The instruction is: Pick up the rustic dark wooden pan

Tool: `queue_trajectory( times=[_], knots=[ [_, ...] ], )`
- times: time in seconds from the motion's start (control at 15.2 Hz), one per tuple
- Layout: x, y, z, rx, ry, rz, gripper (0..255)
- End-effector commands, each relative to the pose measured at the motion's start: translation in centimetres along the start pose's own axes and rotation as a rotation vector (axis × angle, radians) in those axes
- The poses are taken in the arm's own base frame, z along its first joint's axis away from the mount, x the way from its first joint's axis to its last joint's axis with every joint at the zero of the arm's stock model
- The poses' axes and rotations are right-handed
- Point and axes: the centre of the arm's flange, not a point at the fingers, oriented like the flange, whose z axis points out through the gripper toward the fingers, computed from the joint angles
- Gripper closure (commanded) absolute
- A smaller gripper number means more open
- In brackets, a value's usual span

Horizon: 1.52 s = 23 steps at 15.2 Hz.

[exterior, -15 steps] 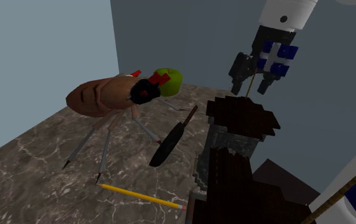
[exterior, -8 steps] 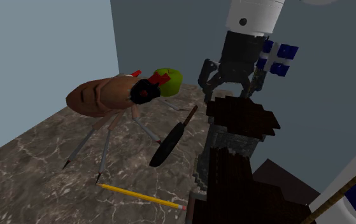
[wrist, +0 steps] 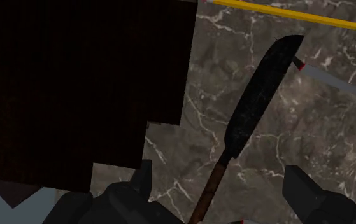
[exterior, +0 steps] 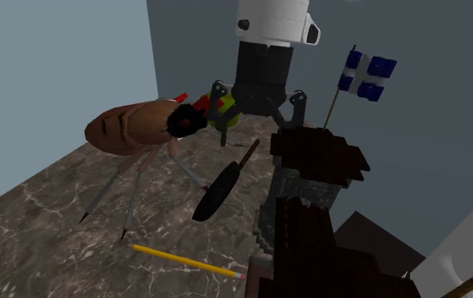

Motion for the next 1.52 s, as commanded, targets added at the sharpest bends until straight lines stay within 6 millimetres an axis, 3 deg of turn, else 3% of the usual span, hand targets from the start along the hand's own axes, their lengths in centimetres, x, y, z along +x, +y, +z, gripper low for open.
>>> queue_trajectory(
  times=[0.0,0.53,0.59,1.19,1.45],
  knots=[
    [-0.3,-1.2,1.2,-0.009,-0.015,0.019,0],
    [0.0,-1.1,4.6,-0.009,-0.015,0.019,0],
    [0.0,-1.5,4.5,-0.009,-0.015,0.020,255],
    [0.0,-1.1,4.6,-0.009,-0.015,0.019,255],
    [-0.2,-1.1,2.5,-0.009,-0.015,0.019,255]
  ],
)
